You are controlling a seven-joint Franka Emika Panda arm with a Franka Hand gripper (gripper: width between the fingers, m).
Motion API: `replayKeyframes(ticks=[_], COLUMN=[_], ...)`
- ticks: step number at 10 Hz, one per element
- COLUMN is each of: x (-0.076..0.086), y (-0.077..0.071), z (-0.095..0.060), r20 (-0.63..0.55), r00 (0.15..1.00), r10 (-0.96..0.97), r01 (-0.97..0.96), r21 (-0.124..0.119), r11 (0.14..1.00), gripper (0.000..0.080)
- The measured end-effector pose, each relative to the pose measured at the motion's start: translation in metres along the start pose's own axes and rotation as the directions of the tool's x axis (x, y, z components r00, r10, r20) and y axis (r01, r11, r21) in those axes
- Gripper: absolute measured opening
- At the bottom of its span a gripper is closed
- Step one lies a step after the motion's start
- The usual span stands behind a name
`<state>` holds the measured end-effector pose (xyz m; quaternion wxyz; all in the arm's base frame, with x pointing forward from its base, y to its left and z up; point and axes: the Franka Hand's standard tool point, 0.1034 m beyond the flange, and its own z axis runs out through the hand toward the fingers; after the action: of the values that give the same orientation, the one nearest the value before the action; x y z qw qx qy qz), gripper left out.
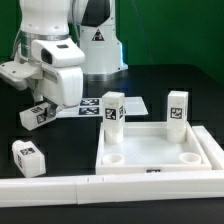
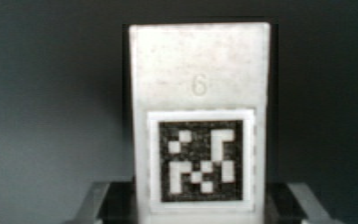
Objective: Assemble square table
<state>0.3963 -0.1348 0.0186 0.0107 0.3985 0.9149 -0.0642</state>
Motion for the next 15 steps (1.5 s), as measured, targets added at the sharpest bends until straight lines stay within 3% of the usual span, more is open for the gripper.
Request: replayKeyframes(ticks=[3,6,7,8,9,10,12,13,14,15], x=[-0.001,-0.001,-0.001,-0.001,-0.001,-0.003,-0.012,-0.015,-0.008,-0.002], y=[-0.004,-0.005,-0.005,-0.005,-0.005,-0.004,0.004,0.016,0.033,0.041], z=[0.001,0.001,0.001,0.001,0.001,-0.001,-0.017,-0.027,-0.03,-0.029], r20=[0.008,0.009,0.008,0.008,0.009,0.015,0.043,0.05,0.034,0.024], r00=[0.989,0.989,0.99,0.992,0.996,0.999,0.979,0.934,0.839,0.787], r10=[-0.15,-0.146,-0.143,-0.123,-0.089,-0.035,0.197,0.353,0.543,0.616], r01=[0.15,0.146,0.143,0.122,0.089,0.035,-0.196,-0.349,-0.538,-0.611], r21=[0.01,0.012,0.012,0.012,0.012,0.007,-0.034,-0.072,-0.099,-0.104], r11=[0.989,0.989,0.99,0.992,0.996,0.999,0.98,0.934,0.837,0.785], gripper=[0.0285,0.0285,0.0358,0.0545,0.0545,0.0616,0.0648,0.0648,0.0648,0.0649])
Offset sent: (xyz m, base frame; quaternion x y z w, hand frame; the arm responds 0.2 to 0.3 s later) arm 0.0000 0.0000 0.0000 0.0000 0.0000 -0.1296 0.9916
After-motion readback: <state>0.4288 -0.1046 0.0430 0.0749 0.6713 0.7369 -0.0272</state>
